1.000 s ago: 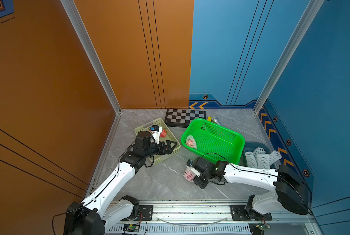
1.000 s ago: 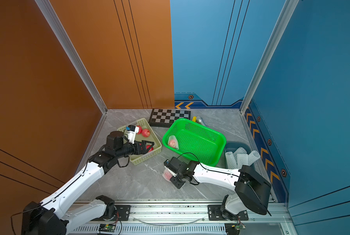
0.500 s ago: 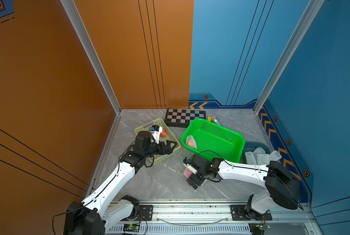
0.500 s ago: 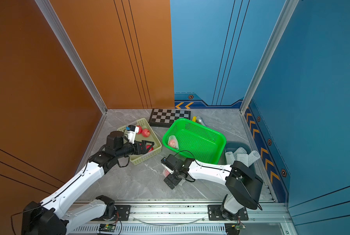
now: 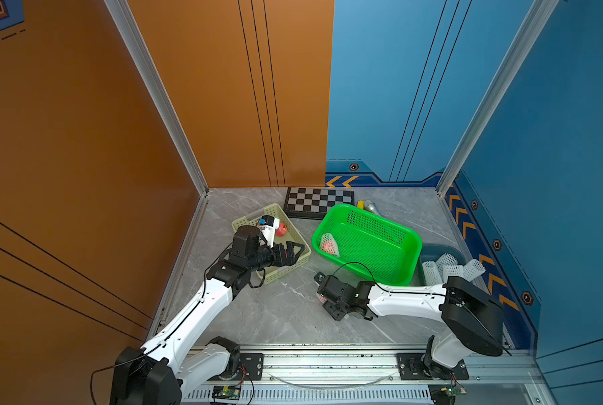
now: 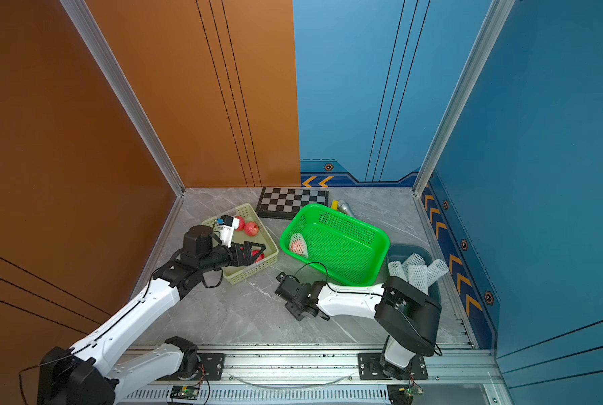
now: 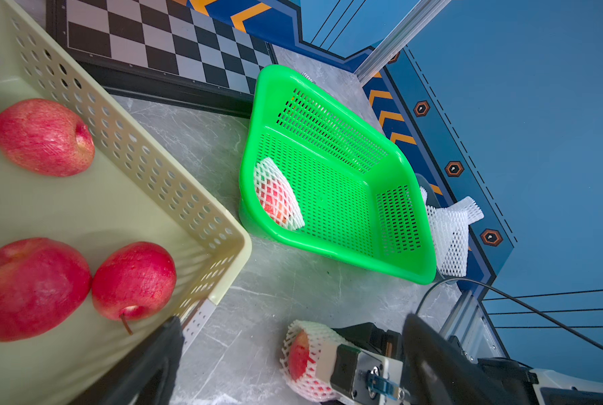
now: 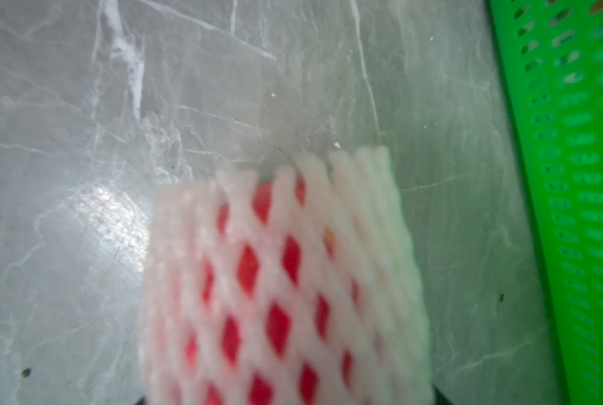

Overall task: Remove foam nets from apples
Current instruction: Remove the foam net from the apple.

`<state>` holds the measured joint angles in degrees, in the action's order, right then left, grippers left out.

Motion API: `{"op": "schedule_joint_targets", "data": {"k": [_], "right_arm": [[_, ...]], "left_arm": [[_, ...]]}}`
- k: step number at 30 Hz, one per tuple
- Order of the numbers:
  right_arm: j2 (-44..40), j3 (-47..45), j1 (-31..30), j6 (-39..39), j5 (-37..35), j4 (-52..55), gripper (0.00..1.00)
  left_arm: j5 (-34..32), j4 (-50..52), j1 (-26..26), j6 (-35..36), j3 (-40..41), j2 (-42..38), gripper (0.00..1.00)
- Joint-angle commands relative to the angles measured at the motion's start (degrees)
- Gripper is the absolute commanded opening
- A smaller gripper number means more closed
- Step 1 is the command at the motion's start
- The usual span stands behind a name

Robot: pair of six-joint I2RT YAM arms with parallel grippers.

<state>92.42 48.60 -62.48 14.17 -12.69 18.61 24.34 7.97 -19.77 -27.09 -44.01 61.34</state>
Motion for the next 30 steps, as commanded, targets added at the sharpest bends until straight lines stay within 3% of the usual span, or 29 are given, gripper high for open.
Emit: {"op": "schedule_joint_targets", "data": {"k": [1, 7, 15, 22, 30], "right_arm": [[-2.23, -1.88, 0.17, -0.56, -1.29, -2.51, 0.52], [-4.79, -4.92, 1.72, -1.76, 2.6, -5.19, 0.3], [-12.44, -12.88, 5.59, -2.29, 11.81, -12.83, 0.02], [-20.26, -18.28, 9.56, -3.55, 19.7, -18.64, 0.0], [-24.46, -19.21, 11.2, -5.65, 21.79, -16.94, 0.0]], "left_arm": [[1.87, -0.94, 0.7, -0.42, -0.66, 0.79, 0.98], [2.93, -0.94, -0.41, -1.99, 0.81, 1.32, 0.98], [0.54, -2.7, -10.72, -5.73, 7.15, 0.28, 0.98], [2.53, -8.6, -18.11, -8.57, 9.0, 3.8, 0.96], [5.83, -12.99, -18.73, -8.91, 8.06, 7.36, 0.93]]}}
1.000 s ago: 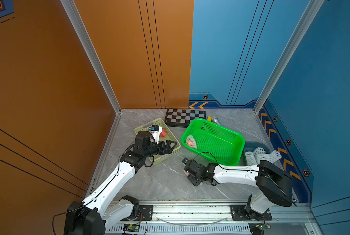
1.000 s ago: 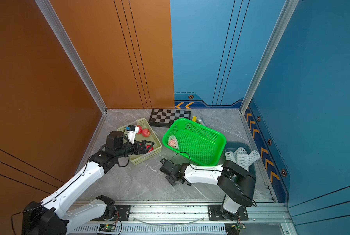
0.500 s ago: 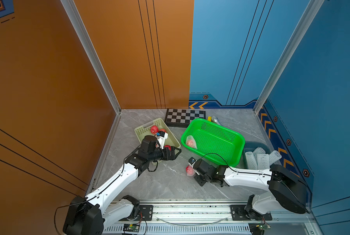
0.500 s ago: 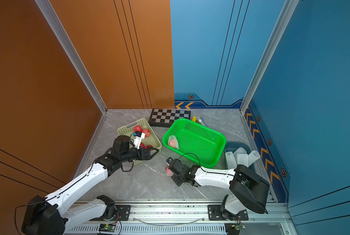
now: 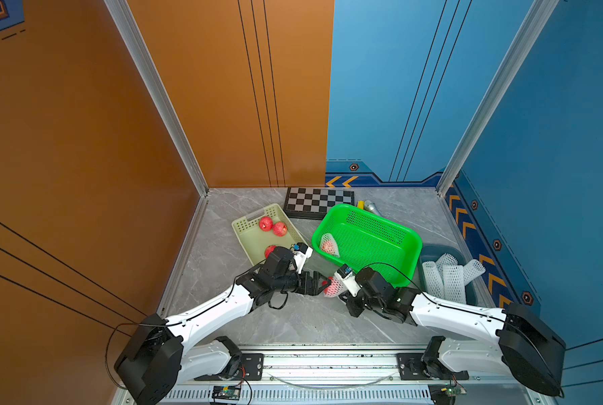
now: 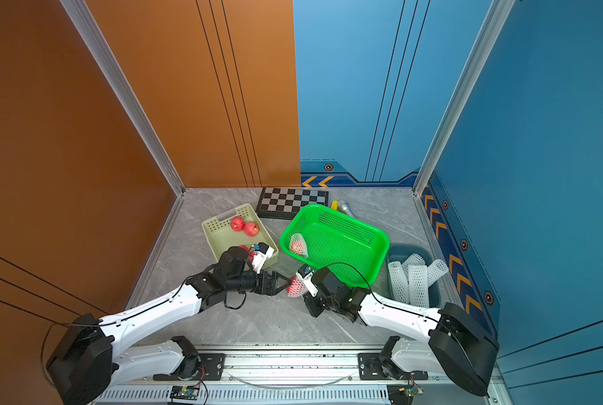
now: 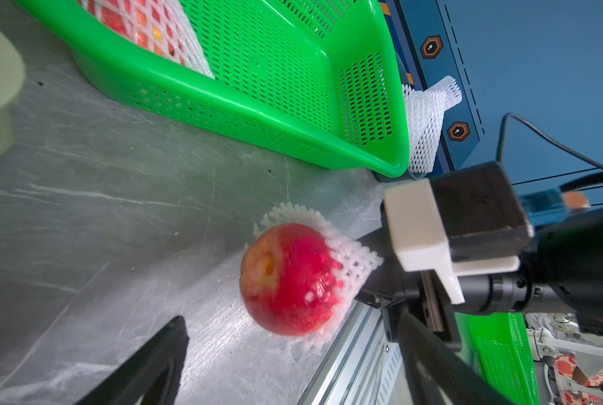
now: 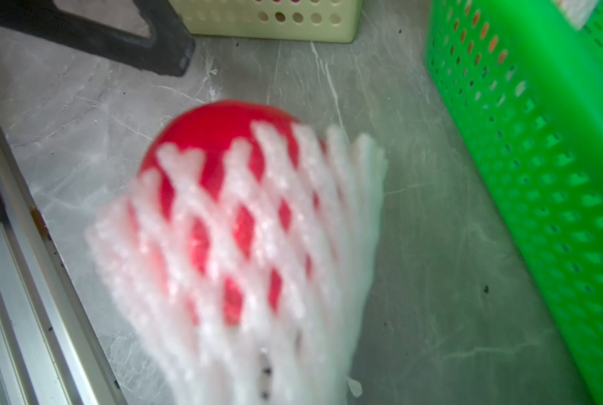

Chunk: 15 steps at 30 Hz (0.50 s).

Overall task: Remove foam nets from apples
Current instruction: Remove the foam net from the apple.

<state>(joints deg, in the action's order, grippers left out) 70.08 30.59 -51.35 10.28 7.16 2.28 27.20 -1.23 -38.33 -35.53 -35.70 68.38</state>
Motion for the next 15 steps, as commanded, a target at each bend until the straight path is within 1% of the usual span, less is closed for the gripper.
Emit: {"op": "schedule_joint_targets", "data": {"k": [1, 4, 6, 10, 15], "right_arm": [[-2.88, -1.48, 0.19, -1.98, 2.29, -0.84, 0.0], [-5.74, -3.39, 0.43, -2.55, 3.49, -3.09, 0.0], [-7.98, -4.89, 0.64, -2.55, 4.01, -4.84, 0.0], [-11.81, -6.52, 1.41, -2.53, 4.62, -6.13, 0.0], [-14.6, -6.79, 2.68, -2.18, 5.43, -6.11, 0.0]], "left_arm": [[3.85, -4.77, -0.04, -0.67, -0.42, 0.26, 0.93], [5.31, -6.03, 0.65, -0.85, -1.05, 0.13, 0.89], [7.08, -6.54, 1.23, -1.23, -1.59, 0.62, 0.81], [11.04, -6.95, 1.06, -0.88, -2.76, 1.93, 0.7], [13.97, -7.11, -0.45, -0.08, -3.97, 2.5, 0.66]]}}
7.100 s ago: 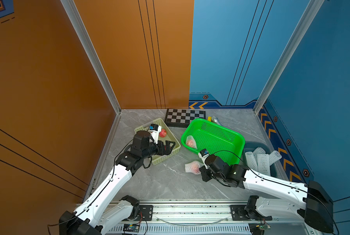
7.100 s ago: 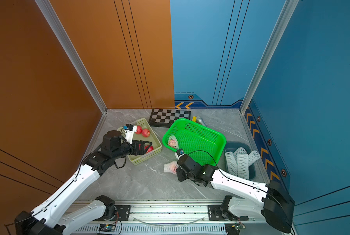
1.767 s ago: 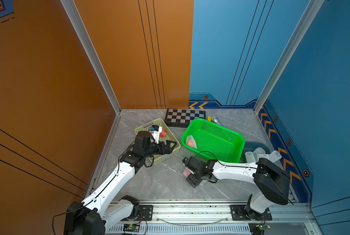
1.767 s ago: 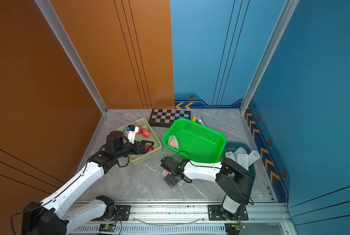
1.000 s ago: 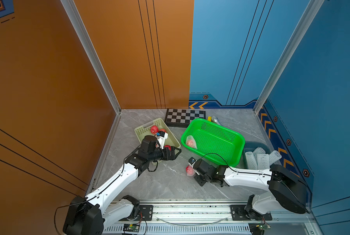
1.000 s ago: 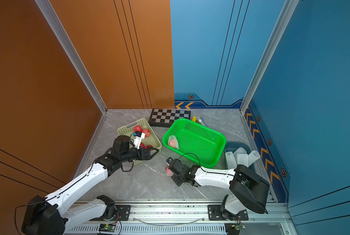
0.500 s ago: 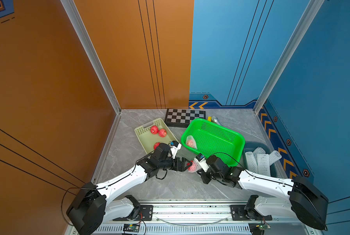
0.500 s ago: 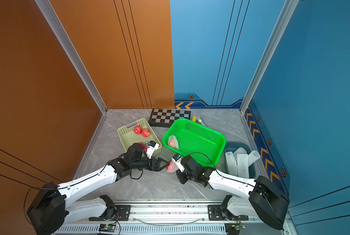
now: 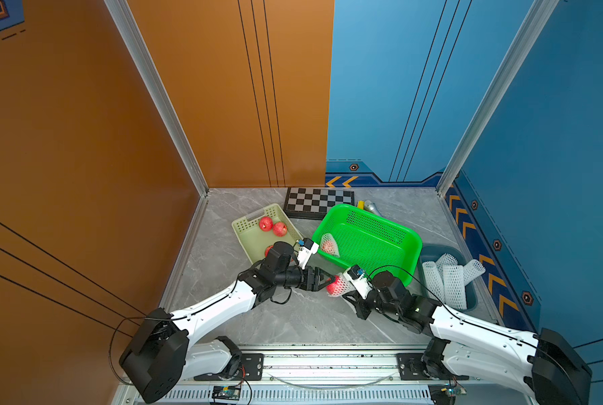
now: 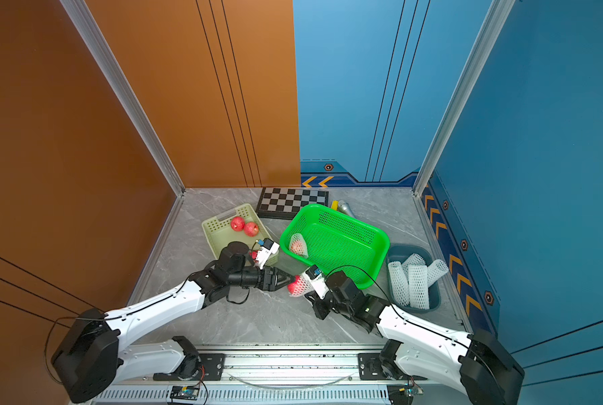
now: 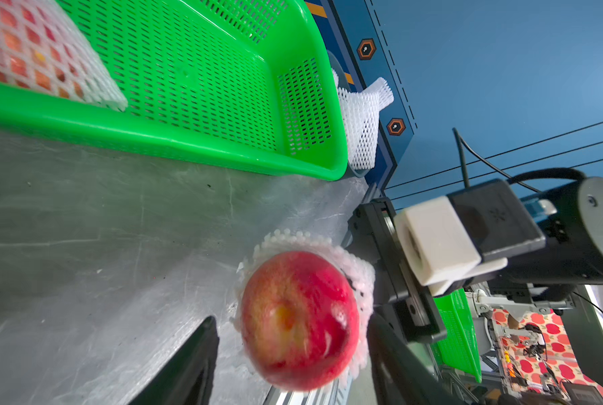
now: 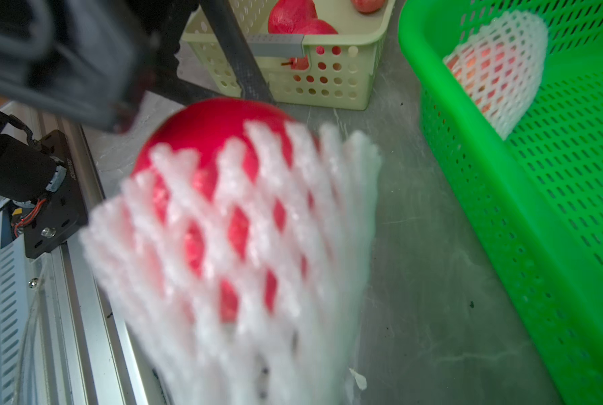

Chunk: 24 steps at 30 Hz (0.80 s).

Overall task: Remove foam nets from apples
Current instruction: Remove the foam net from the apple, then pick up the apple from the center of the board.

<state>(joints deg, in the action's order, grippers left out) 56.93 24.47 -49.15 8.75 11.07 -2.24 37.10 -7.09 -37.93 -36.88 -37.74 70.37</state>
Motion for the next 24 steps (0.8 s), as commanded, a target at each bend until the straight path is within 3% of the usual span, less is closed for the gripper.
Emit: {"op": "schedule_joint_targets", "data": {"k": [1, 6, 13, 19, 24], "right_arm": [[-1.76, -0.52, 0.64, -0.59, 1.55, -1.5, 0.0], [-3.18, 0.04, 1.02, -0.55, 1.72, -1.39, 0.0], [-3.91, 1.8, 0.74, -0.89, 2.52, -0.49, 0.0], [-4.41, 3.36, -0.2, -1.35, 2.63, 0.28, 0.0], [-4.24, 3.56, -0.44, -1.63, 1.71, 0.92, 0.0]], "left_arm": [[4.67, -1.19, -1.28, 1.48, -2.33, 0.71, 0.63], [5.09, -1.26, -2.47, 1.6, -2.81, 1.75, 0.57], [5.18, -1.26, -2.94, 1.95, -3.48, 3.17, 0.71], [4.41, -1.26, -2.94, 2.27, -4.12, 3.43, 0.74], [0.49, -1.08, -2.04, 2.06, -3.78, 2.54, 0.62]]}}
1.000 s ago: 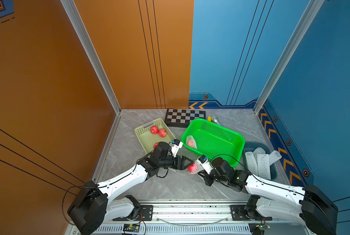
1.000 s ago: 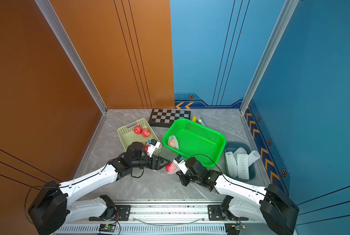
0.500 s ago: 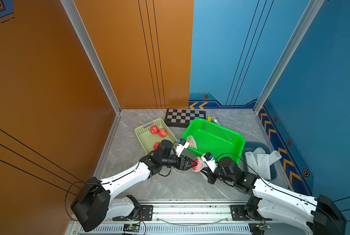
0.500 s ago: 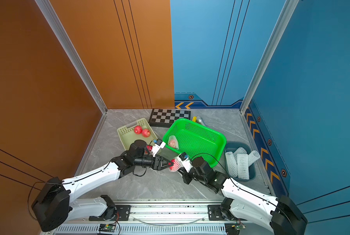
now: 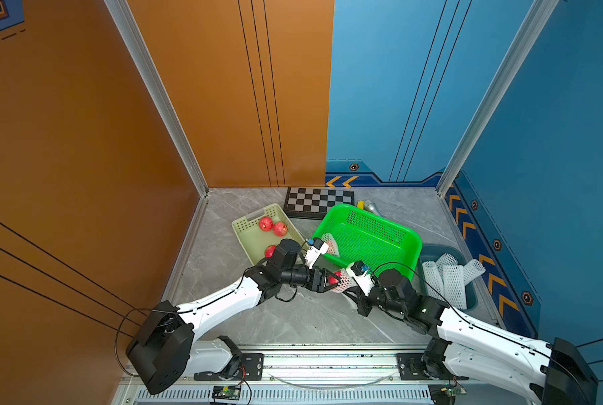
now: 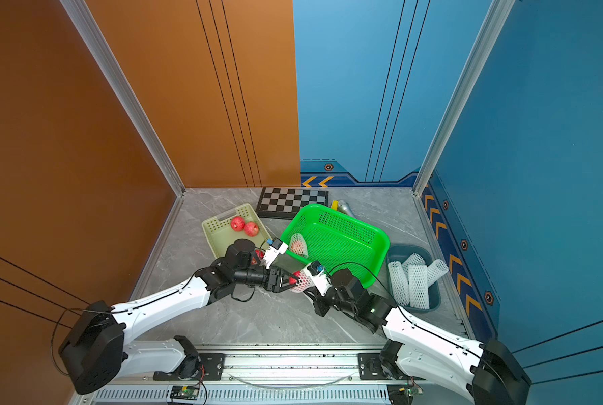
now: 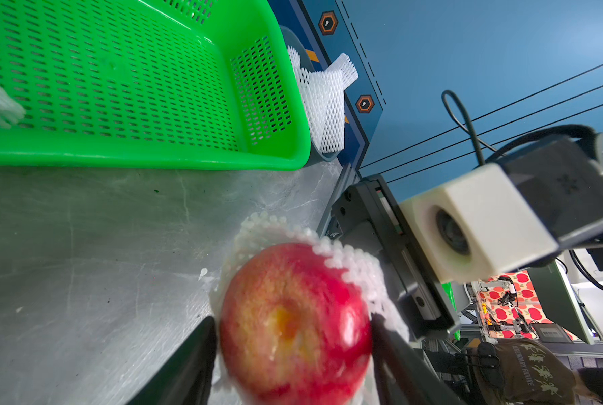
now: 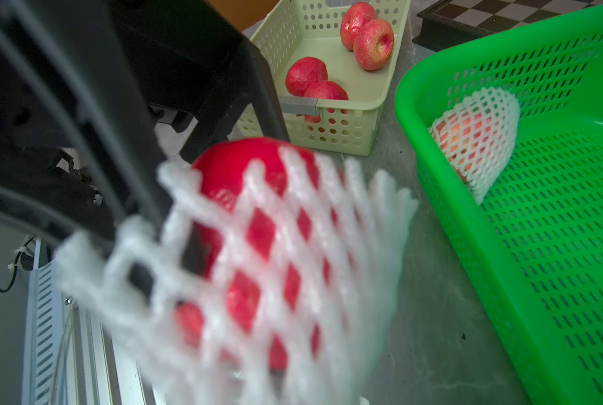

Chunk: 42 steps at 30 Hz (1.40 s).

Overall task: Remove foam nets from apples
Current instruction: Pick up the apple from the center of the board, then place the apple in the basket.

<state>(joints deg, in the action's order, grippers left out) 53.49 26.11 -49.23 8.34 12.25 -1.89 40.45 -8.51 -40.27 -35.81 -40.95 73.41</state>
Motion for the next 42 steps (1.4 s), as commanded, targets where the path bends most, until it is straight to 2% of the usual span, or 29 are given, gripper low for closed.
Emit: {"op": "schedule_joint_targets", "data": {"k": [1, 3, 9, 16, 22, 30, 34, 39, 42], "right_arm": [[-0.76, 1.7, -0.28, -1.09, 0.14, 0.64, 0.0], [-0.67, 0.99, 0.0, -0.8, -0.38, 0.78, 0.0], [-0.7, 0.3, 0.5, -0.39, -0.39, -0.34, 0.0], [1.57, 0.65, 1.22, -0.48, 1.0, -0.48, 0.0], [6.78, 2.07, 1.93, -0.05, 3.6, -0.34, 0.0], [10.06, 2.67, 2.12, 0.2, 4.34, -1.98, 0.0], [10.36, 3.41, 2.16, -0.03, 4.72, -1.38, 0.0], [9.54, 3.12, 2.26, 0.32, 4.74, -1.53, 0.0], [9.22, 2.77, 2.2, 0.84, 4.97, -1.95, 0.0]], "left_arm": [[-3.58, 0.37, 0.76, 0.97, -0.33, -0.99, 0.57], [-5.09, 0.77, 2.13, 0.67, 0.31, -2.53, 0.5], [-3.41, 2.0, 4.76, 1.06, 0.47, -3.97, 0.47], [-4.19, 0.79, 6.45, 0.02, 1.32, -6.21, 0.5], [-3.79, -3.08, 11.47, -3.44, 3.98, -9.07, 0.51], [-3.74, -3.08, 15.78, -3.97, 4.76, -10.21, 0.54], [-12.21, 2.19, 18.96, -3.0, 4.74, -11.08, 0.53], [-27.6, 13.15, 21.24, 1.47, 1.01, -10.27, 0.54], [-31.64, 14.65, 23.38, 1.01, -0.08, -8.05, 0.57]]}}
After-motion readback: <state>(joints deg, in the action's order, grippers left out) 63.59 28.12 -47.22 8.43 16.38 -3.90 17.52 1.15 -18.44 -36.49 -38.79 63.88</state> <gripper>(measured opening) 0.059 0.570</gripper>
